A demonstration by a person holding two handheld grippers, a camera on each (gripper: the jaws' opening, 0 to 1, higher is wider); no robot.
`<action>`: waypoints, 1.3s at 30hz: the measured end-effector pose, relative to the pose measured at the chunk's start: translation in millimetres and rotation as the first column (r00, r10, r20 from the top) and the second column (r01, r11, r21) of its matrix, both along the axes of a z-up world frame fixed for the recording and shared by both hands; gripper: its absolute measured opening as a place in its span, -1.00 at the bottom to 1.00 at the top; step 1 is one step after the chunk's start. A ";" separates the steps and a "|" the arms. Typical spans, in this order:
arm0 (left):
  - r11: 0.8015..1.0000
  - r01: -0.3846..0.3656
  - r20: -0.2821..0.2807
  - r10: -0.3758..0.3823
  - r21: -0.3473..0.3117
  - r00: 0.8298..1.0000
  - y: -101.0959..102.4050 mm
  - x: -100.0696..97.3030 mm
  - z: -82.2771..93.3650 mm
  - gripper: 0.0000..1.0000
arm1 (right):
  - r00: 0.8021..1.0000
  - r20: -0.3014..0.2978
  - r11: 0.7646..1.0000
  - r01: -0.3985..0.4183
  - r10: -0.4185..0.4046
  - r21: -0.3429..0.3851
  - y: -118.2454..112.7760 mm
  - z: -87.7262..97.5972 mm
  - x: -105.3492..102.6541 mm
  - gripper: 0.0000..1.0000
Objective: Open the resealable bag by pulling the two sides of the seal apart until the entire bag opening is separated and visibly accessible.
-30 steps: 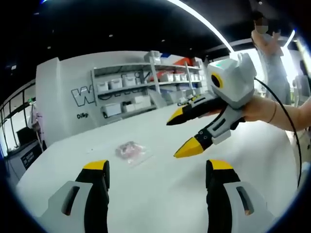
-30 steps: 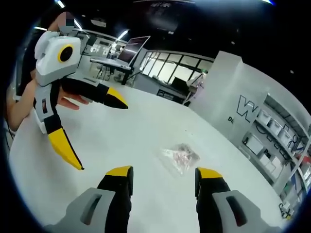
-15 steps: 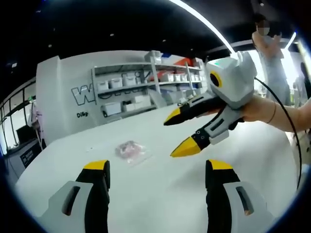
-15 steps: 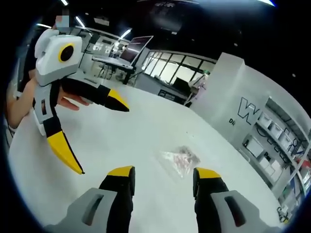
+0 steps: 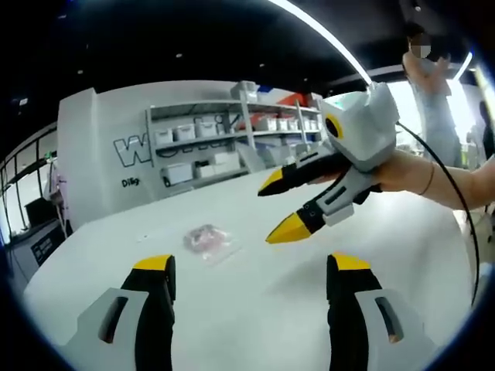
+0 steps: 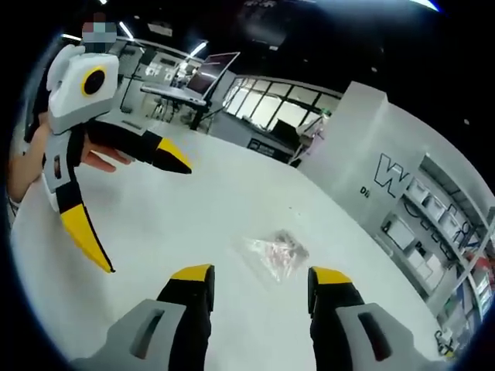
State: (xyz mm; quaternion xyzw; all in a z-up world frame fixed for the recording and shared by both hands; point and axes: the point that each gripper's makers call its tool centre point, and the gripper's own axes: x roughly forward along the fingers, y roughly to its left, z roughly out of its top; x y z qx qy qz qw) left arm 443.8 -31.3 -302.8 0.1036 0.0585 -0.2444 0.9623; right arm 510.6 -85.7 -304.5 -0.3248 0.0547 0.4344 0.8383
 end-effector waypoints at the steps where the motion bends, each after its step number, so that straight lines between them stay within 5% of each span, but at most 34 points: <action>1: 1.000 0.002 0.000 -0.002 0.000 1.000 -0.6 -0.3 -0.1 0.59 | 1.000 0.002 1.000 0.001 -0.001 -0.001 -0.1 0.3 0.4 -0.07; 17: 1.000 0.014 0.005 -0.014 -0.006 1.000 -2.2 0.0 2.1 0.59 | 0.999 -0.035 1.000 0.007 -0.006 0.028 6.8 -5.1 8.8 -0.29; 39: 1.000 0.017 0.004 -0.017 -0.007 1.000 -3.8 0.7 2.5 0.59 | 1.000 -0.018 1.000 0.010 -0.011 -0.003 9.3 -10.6 18.6 -0.32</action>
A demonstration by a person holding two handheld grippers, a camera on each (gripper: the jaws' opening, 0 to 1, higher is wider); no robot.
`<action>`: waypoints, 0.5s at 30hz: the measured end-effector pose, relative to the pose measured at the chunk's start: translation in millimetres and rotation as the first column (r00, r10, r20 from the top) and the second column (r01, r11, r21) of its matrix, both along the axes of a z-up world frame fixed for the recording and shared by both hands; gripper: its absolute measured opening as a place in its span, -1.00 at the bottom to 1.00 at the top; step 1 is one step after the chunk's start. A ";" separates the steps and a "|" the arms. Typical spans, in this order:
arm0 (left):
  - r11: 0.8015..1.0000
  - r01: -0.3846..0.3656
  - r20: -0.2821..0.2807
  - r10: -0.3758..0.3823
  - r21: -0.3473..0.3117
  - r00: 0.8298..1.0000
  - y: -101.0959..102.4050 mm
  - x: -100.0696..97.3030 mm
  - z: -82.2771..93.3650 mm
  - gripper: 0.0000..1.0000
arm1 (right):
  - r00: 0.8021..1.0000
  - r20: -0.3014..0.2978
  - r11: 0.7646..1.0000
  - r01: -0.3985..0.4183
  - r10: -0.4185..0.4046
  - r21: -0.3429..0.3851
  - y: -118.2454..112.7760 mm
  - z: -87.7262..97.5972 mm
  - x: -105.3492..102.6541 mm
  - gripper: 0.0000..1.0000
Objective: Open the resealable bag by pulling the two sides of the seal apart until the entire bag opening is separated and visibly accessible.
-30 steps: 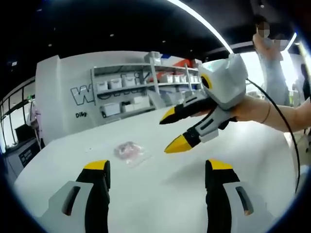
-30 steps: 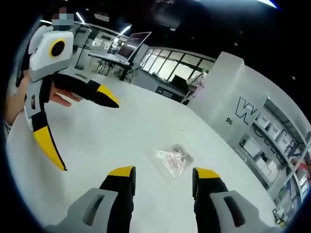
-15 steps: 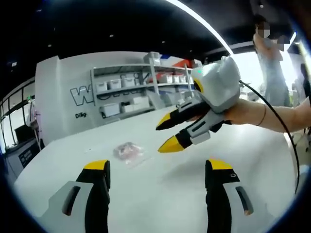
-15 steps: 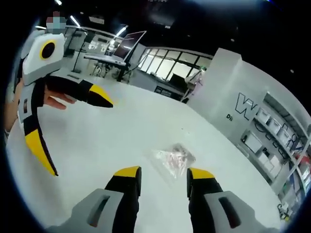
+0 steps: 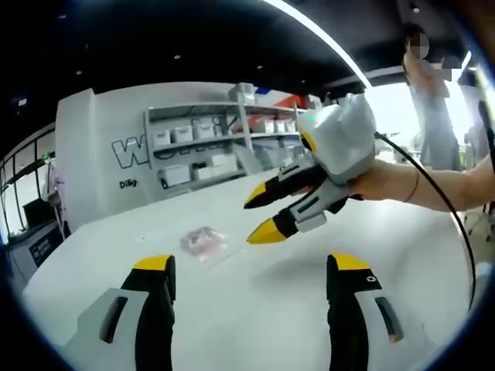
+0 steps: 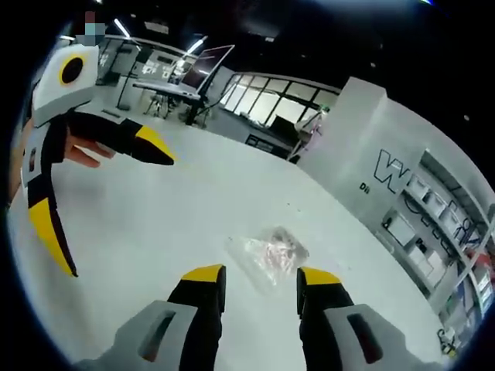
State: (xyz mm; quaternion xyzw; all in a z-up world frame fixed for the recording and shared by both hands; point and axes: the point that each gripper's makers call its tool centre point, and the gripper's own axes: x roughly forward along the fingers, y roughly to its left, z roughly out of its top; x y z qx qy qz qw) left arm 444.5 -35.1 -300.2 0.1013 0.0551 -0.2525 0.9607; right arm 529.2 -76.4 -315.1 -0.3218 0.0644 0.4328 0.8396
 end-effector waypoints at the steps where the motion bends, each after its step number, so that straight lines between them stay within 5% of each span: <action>1: 1.000 -0.001 -0.001 0.001 0.001 1.000 0.1 0.3 -0.2 0.59 | 1.000 0.001 1.000 -0.002 0.002 -0.002 0.1 -0.4 0.2 -0.33; 15: 1.000 -0.007 0.000 0.007 0.003 1.000 2.0 1.5 0.0 0.59 | 1.000 -0.023 1.000 -0.014 0.013 -0.012 0.7 -7.2 9.8 -0.45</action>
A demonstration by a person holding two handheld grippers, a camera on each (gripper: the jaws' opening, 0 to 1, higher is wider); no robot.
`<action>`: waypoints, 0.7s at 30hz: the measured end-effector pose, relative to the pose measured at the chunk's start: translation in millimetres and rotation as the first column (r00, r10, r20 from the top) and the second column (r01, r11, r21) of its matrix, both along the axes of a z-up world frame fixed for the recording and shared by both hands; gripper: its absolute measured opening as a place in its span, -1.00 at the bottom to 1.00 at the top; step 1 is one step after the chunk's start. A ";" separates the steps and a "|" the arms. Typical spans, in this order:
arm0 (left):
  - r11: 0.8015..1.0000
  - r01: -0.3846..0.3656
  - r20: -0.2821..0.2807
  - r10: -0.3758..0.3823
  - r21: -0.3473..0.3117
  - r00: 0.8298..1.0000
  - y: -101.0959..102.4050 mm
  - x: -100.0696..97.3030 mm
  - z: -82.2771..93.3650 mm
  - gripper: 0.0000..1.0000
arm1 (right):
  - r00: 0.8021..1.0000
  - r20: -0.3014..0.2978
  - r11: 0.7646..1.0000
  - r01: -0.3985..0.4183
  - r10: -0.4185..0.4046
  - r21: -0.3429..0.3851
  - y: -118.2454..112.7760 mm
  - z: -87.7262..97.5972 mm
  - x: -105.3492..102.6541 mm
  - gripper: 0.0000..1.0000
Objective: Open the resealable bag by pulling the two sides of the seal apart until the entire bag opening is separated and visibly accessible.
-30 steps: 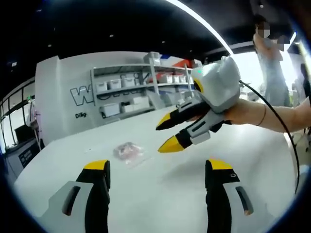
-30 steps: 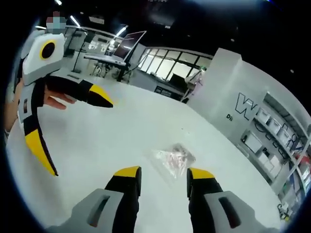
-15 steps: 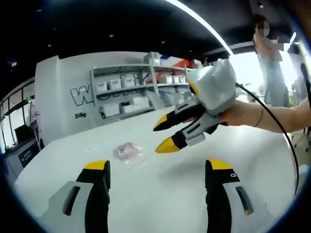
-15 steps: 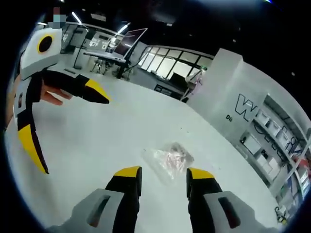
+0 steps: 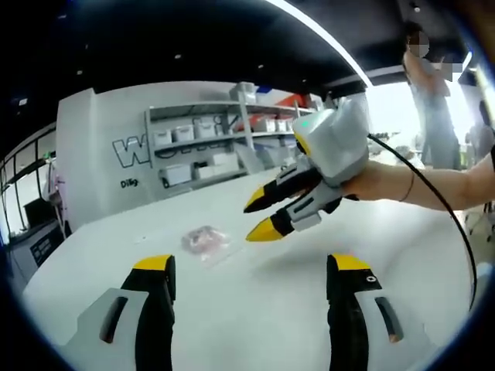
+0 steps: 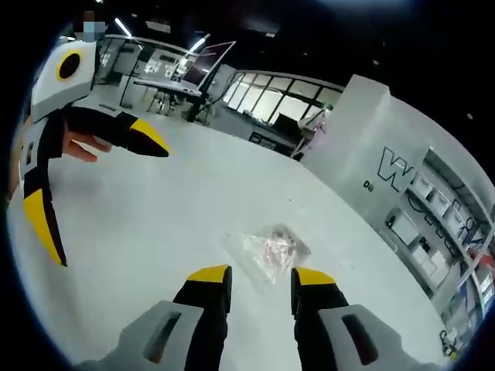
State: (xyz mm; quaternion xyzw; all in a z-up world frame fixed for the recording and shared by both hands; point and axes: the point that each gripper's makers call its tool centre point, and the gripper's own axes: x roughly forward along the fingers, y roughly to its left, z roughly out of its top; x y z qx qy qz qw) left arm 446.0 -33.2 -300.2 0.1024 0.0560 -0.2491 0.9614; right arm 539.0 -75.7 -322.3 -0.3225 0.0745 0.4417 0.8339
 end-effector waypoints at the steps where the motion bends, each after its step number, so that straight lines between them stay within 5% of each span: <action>1: 1.000 0.001 0.001 -0.001 0.000 1.000 -0.2 -0.2 0.2 0.59 | 1.000 -0.003 1.000 -0.003 0.003 -0.001 0.4 -0.8 -0.1 -0.46; 21: 1.000 0.010 0.020 -0.010 0.020 1.000 0.1 0.9 12.7 0.59 | 0.999 -0.006 0.999 -0.033 0.032 -0.041 8.6 -10.8 5.6 -0.56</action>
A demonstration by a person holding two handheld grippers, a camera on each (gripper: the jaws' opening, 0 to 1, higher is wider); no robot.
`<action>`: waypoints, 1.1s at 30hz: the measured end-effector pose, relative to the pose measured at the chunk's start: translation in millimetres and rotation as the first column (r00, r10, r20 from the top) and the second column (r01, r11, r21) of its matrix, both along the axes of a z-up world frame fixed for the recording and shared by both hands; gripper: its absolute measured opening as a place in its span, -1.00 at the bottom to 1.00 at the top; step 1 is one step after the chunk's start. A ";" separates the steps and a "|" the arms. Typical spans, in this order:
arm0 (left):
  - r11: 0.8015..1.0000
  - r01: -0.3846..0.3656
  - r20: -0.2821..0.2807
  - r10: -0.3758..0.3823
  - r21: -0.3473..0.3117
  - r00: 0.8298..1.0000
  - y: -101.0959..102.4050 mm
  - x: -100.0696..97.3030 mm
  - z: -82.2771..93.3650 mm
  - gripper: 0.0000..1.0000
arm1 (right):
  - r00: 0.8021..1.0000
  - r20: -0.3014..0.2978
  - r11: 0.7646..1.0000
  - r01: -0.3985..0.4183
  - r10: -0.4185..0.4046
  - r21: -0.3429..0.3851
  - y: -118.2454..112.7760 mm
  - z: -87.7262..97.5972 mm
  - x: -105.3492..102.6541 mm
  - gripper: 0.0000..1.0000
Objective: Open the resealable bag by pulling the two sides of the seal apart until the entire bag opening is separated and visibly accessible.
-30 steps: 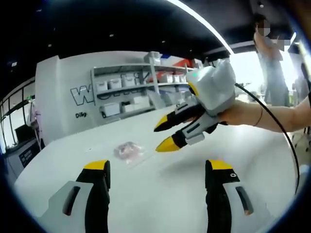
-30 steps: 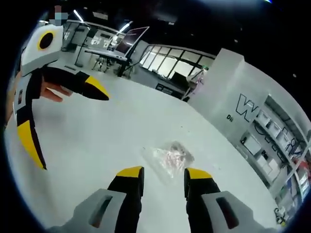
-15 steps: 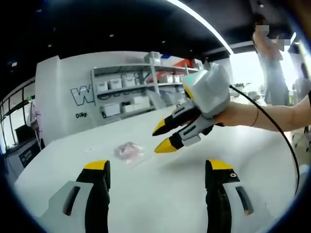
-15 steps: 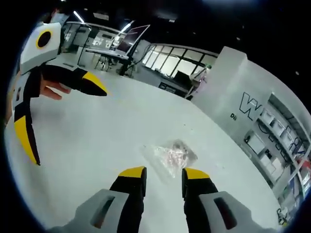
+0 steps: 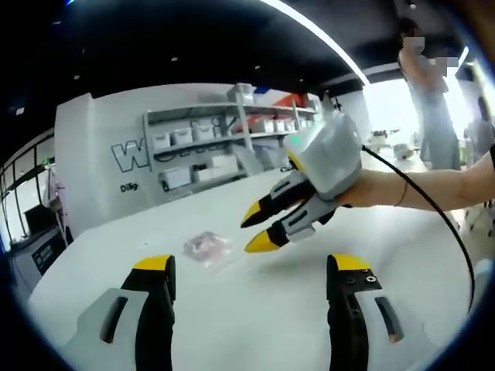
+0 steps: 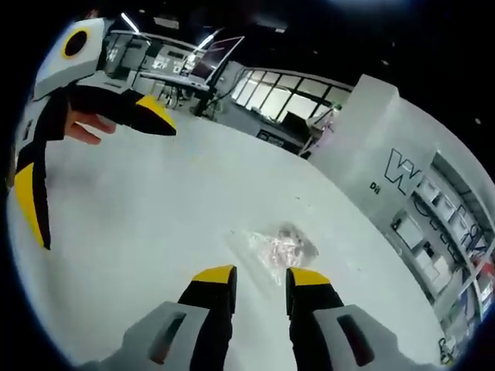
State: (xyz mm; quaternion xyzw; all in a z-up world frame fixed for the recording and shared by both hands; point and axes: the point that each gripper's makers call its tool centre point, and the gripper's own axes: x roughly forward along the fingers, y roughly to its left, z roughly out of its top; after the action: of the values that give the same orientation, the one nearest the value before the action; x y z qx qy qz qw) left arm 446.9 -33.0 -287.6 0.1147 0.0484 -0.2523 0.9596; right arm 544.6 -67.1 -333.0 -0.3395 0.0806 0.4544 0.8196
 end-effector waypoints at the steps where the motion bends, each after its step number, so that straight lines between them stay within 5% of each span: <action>1: 1.000 0.001 -0.001 -0.001 -0.002 1.000 -0.1 0.7 -0.2 0.59 | 1.000 -0.003 1.000 -0.001 0.001 -0.002 0.7 -0.9 0.0 -0.56; 33: 1.000 0.005 -0.020 -0.005 -0.002 1.000 -0.9 4.5 -7.5 0.59 | 1.000 0.013 0.998 -0.008 0.009 -0.062 5.5 -12.4 6.5 -0.61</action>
State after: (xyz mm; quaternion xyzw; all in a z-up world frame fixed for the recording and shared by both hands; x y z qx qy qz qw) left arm 451.4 -33.9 -295.1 0.1114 0.0574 -0.2558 0.9586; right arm 551.2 -61.6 -345.5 -0.3682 0.0877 0.4527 0.8073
